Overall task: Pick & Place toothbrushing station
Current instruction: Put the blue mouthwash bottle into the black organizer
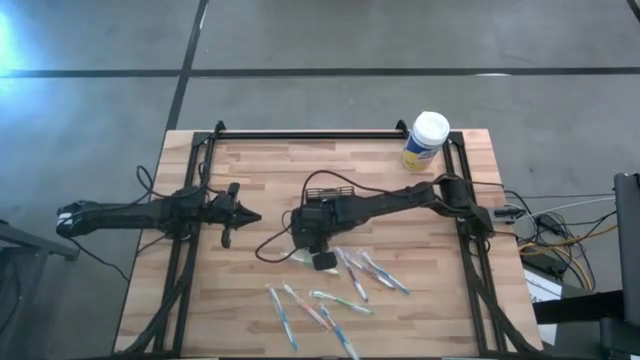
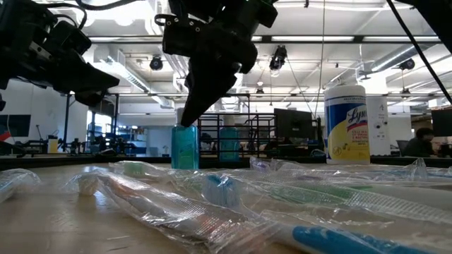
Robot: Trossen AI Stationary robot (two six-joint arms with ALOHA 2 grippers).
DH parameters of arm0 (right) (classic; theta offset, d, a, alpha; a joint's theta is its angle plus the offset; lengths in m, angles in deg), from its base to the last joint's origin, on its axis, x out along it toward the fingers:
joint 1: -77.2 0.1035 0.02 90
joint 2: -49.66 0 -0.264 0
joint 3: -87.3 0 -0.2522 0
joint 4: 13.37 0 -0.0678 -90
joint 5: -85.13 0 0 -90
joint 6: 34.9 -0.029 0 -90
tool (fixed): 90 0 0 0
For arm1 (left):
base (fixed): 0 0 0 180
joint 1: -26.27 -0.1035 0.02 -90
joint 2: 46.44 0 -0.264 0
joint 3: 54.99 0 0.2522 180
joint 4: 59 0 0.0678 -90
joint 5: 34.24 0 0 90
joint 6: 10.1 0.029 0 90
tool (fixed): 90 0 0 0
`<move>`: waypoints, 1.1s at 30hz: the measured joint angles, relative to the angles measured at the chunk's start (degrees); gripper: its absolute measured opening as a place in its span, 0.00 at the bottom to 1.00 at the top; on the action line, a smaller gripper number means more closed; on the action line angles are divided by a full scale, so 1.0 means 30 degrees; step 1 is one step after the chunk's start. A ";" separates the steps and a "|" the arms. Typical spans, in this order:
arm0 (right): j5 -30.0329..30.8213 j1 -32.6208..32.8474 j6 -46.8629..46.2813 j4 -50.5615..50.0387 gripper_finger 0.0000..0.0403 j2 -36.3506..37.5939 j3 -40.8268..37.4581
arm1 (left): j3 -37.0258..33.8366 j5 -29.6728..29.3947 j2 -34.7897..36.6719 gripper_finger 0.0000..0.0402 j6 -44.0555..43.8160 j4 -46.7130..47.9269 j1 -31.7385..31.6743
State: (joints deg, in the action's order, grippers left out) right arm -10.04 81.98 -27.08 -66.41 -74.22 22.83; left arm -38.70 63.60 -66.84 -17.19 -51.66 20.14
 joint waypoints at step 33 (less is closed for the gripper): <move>0.0286 0.0029 -0.3960 0.7987 0.21 1.8716 -1.3811 | 0.0000 -0.0138 0.0000 0.03 -0.0139 0.0014 0.0000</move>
State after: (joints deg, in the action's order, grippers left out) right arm -9.18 82.07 -38.96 -42.44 -18.07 -18.60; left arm -38.70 63.18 -66.84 -17.60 -51.61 20.14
